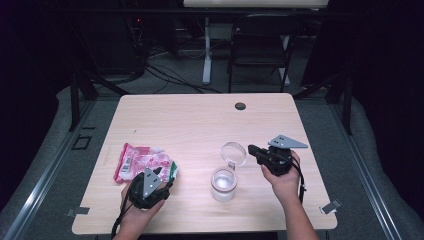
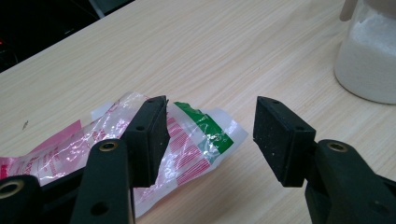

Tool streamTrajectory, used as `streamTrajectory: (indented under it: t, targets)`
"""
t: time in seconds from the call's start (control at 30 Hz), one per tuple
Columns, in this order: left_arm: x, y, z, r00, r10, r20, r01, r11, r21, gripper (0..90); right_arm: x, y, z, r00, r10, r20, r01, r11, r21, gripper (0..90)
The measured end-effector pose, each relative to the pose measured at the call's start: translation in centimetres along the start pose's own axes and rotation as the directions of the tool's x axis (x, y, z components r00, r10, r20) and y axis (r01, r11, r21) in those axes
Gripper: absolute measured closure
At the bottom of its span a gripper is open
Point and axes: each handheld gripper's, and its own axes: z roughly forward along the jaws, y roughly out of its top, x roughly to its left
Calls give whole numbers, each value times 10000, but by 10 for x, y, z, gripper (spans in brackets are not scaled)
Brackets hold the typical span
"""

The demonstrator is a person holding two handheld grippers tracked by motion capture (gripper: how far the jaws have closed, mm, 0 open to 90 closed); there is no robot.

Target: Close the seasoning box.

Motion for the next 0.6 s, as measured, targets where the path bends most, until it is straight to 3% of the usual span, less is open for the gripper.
streamTrajectory:
  t: [0.6]
  targets:
    - [-1,0,1,10000,93,0,-93,10000,4,447,13,-1,6,9989,-194,-424,199,9997,107,863]
